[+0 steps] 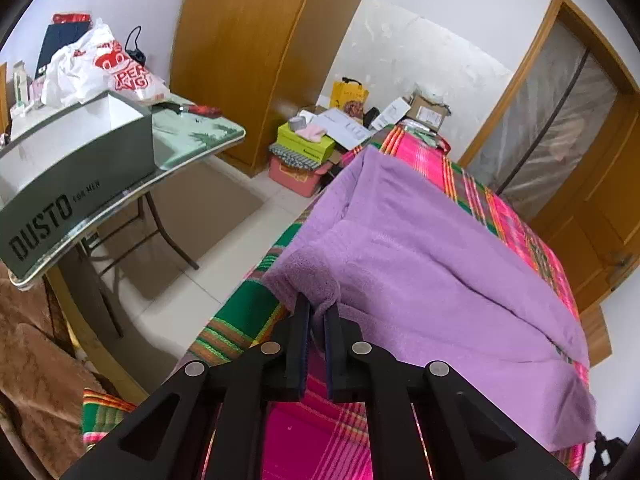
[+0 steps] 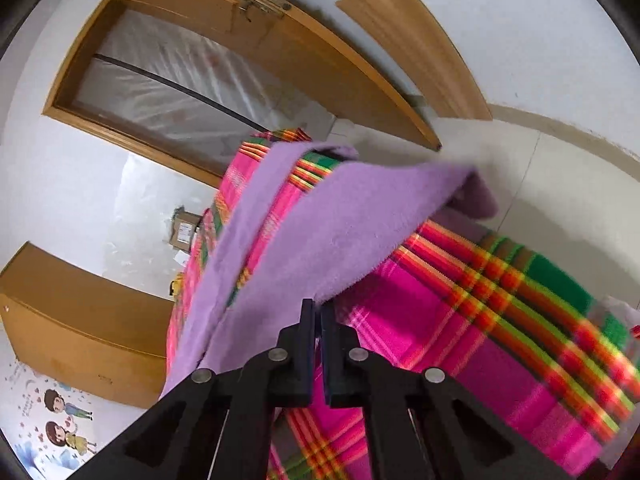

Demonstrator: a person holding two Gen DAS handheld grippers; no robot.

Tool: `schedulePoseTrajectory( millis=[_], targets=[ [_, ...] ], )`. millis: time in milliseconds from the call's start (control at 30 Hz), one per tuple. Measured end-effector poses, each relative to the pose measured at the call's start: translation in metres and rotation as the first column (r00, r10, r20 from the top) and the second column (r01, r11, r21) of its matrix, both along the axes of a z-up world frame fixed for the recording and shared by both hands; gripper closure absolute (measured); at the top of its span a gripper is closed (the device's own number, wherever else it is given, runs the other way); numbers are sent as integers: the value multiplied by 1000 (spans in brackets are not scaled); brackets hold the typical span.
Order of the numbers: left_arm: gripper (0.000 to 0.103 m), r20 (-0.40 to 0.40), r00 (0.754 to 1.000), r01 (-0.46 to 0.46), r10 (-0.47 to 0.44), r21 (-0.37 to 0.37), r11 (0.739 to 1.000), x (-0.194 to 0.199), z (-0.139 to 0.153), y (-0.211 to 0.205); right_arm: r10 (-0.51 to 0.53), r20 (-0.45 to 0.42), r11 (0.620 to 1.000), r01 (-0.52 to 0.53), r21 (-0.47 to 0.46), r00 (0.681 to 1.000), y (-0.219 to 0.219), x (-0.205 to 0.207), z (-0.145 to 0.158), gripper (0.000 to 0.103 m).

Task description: Fold clothes

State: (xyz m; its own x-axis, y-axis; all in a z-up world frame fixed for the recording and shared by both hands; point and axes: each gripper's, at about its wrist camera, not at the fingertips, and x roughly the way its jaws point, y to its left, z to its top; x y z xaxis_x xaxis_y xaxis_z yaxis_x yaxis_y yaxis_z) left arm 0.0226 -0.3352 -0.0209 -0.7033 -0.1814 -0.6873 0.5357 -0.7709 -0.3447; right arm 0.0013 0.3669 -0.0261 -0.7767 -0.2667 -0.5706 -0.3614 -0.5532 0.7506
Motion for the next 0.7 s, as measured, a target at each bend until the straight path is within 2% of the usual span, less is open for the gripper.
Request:
schedulePoseTrajectory(
  millis=[167,400,567,633,700],
  targets=[
    [97,-6,1000,-11,11,-1,1000,10,4,-1,-11,-13,1000,11,26,1000,5,19,16,101],
    [97,43,999,-34,32,56,998,16,-17,-11,-2,118,1000,0,19,993,0,21,-15,101],
    [97,48,998,-30,28,51,998,22,-19,-9,5,123,997,-14,73,992,-6,31,-8,101],
    [97,59,998,-37,33,71,997,23,-23,-11,6,120,995,-18,96,993,-8,35,-2,101],
    [98,41,999,-35,32,72,997,25,-15,-10,3,116,994,-15,104,993,-10,37,2,101]
  ],
)
